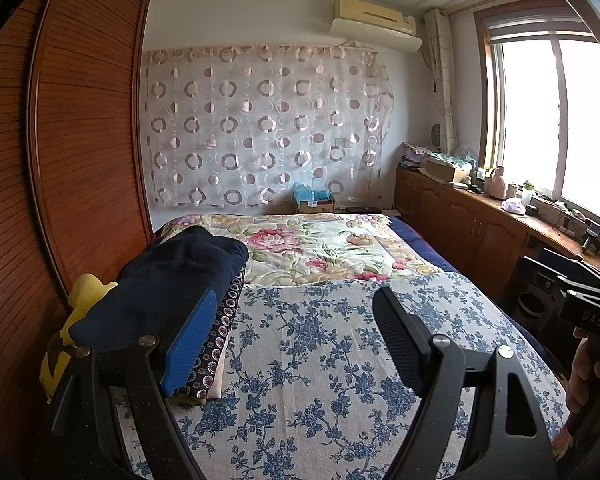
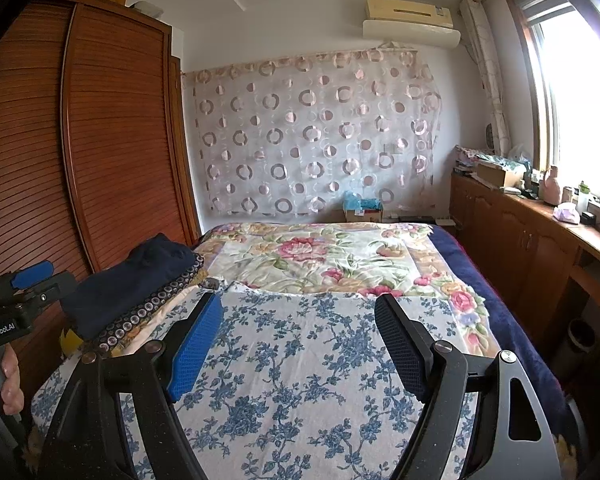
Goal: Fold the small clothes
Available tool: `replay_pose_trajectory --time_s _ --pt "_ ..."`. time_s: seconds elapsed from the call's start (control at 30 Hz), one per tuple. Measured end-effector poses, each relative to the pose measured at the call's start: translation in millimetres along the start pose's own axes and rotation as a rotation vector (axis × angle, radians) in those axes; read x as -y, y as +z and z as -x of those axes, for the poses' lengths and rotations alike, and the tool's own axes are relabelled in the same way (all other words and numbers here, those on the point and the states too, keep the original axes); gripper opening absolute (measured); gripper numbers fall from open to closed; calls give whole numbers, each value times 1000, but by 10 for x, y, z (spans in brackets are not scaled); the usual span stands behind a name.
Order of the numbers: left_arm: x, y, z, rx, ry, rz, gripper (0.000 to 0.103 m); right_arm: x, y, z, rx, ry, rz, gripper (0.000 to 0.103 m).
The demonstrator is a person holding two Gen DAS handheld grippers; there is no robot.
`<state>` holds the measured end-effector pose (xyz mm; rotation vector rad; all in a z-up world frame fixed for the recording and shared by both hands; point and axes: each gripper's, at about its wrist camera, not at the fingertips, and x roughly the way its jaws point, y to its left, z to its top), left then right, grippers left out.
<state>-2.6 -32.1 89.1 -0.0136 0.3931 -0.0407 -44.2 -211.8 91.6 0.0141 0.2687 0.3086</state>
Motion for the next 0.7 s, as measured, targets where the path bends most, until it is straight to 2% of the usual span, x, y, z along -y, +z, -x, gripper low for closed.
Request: replay_pose_trajectory --time_s 0.7 --pt "-6 -5 -1 0 0 0 81 42 -25 -18 0 0 3 80"
